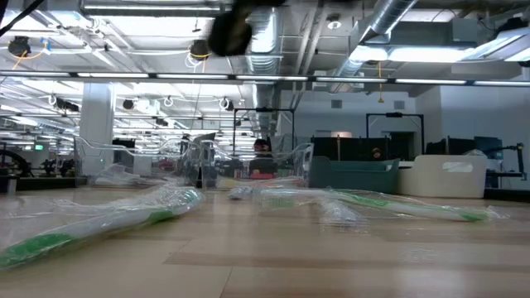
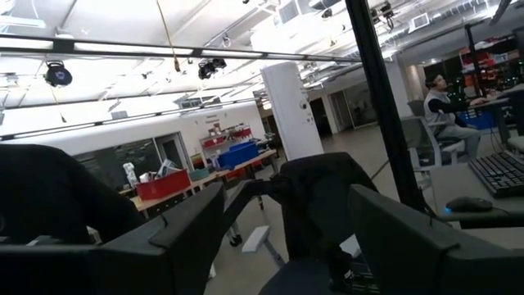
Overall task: Pick & Place Toothbrushes
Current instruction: Put the green toothbrush into the white bin
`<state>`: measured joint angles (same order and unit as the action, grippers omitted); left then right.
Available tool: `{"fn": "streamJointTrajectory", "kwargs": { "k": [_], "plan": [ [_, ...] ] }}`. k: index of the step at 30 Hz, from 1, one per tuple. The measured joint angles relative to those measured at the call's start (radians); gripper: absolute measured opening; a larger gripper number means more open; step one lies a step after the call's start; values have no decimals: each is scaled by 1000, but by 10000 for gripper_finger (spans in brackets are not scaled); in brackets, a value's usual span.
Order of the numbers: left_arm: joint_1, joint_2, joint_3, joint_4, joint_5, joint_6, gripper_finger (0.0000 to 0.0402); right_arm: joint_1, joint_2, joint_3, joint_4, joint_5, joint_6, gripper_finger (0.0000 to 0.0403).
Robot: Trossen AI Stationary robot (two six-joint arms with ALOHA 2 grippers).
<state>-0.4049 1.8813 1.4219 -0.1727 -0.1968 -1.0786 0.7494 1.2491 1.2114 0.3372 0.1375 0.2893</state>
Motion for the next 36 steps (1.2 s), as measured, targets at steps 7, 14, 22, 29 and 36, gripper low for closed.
{"fn": "streamJointTrajectory", "kwargs": {
  "k": [7,14,22,29,36],
  "plan": [
    [12,19,1,330,-384,294,3,-8,0,0,0,3,0,256],
    [108,148,-1,391,-77,394,26,-15,0,0,-7,2,26,256],
    [125,238,0,418,41,399,115,-18,0,1,-51,2,59,256],
    [131,242,0,414,83,659,174,-19,0,1,-97,2,108,256],
    [125,238,0,307,176,596,202,-24,0,1,-156,2,144,256]
  ]
}}
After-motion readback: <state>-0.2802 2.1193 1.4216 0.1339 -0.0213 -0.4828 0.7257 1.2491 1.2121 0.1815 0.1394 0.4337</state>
